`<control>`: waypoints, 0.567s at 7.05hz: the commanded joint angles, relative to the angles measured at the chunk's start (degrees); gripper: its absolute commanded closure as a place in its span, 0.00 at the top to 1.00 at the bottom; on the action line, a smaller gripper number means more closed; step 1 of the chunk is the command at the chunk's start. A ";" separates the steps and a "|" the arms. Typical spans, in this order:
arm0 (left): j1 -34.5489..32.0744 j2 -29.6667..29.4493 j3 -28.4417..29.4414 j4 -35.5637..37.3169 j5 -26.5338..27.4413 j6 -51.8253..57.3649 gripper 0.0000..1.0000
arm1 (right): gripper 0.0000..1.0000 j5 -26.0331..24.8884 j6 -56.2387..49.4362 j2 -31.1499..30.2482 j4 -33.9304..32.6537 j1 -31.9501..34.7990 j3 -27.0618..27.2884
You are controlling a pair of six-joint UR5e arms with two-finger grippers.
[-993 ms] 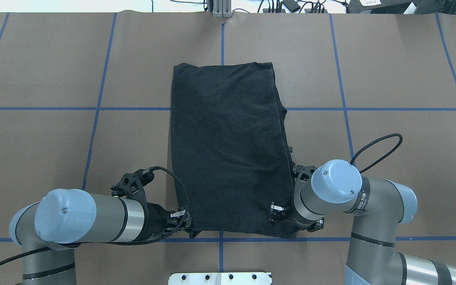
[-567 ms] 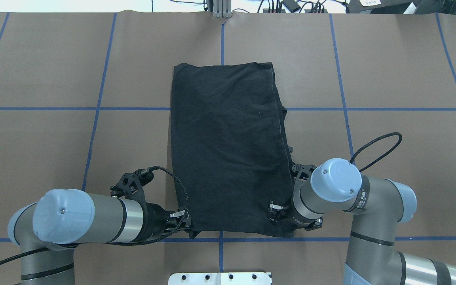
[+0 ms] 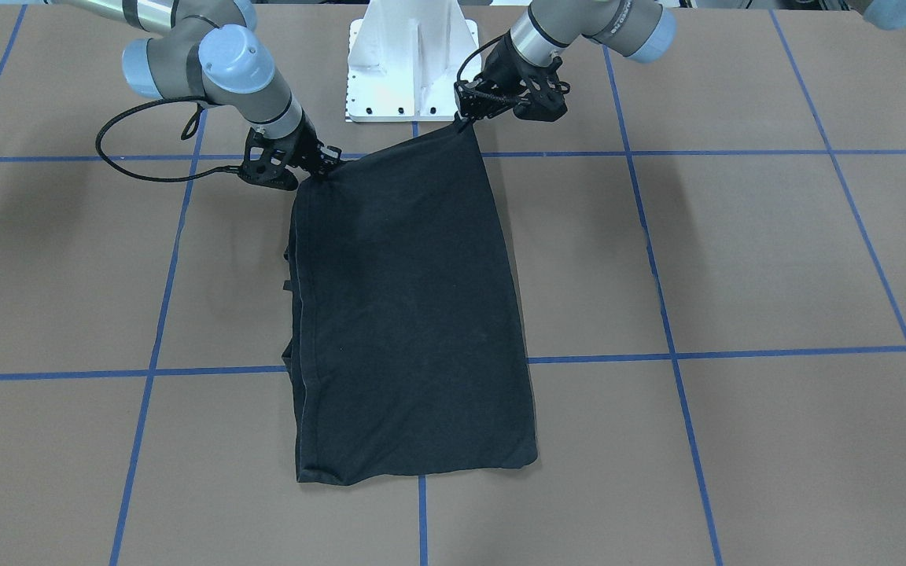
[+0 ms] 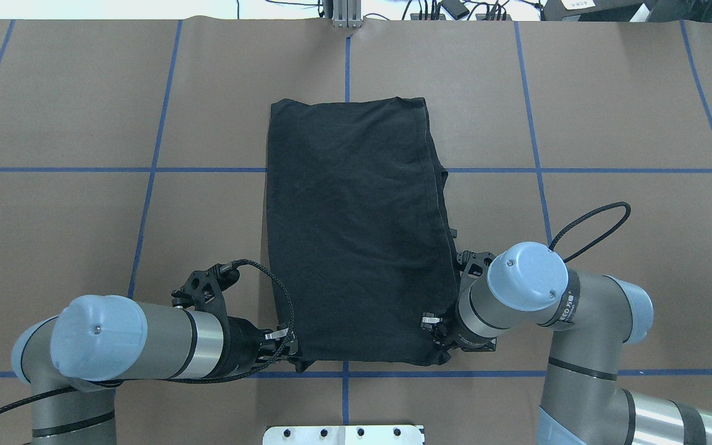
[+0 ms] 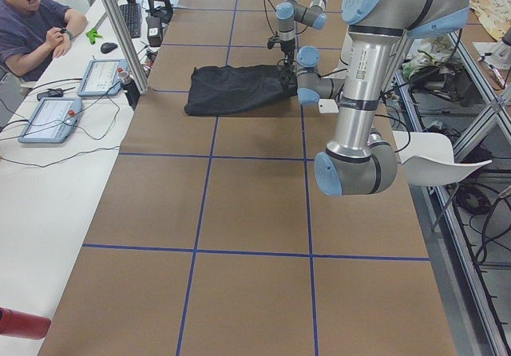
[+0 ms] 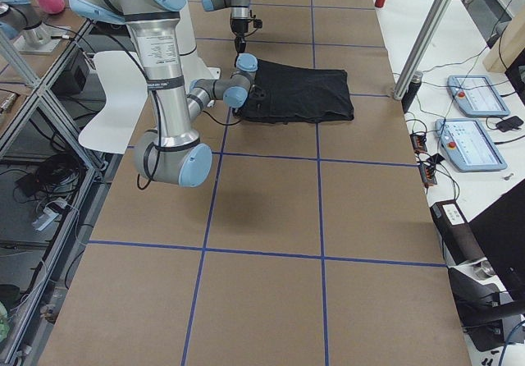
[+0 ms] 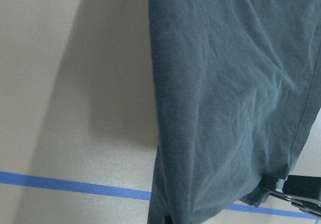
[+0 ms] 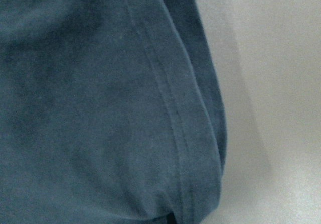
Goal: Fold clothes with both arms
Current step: 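Grasp the shirt's near edge with both grippers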
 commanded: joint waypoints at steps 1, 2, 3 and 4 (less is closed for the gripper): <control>-0.07 0.01 -0.58 0.00 0.00 0.00 0.00 | 0.00 1.12 0.31 0.25 0.64 0.79 0.45; -0.16 0.53 -1.63 0.00 0.00 0.00 0.00 | 0.00 1.39 0.22 0.25 0.65 0.79 1.76; -0.07 3.41 -3.99 0.09 -0.09 0.09 0.00 | 0.00 3.30 -0.04 -0.09 0.74 0.79 2.55; -0.07 5.52 -6.10 1.22 -1.74 0.09 0.00 | 0.00 7.85 -0.13 -0.45 0.65 0.88 3.52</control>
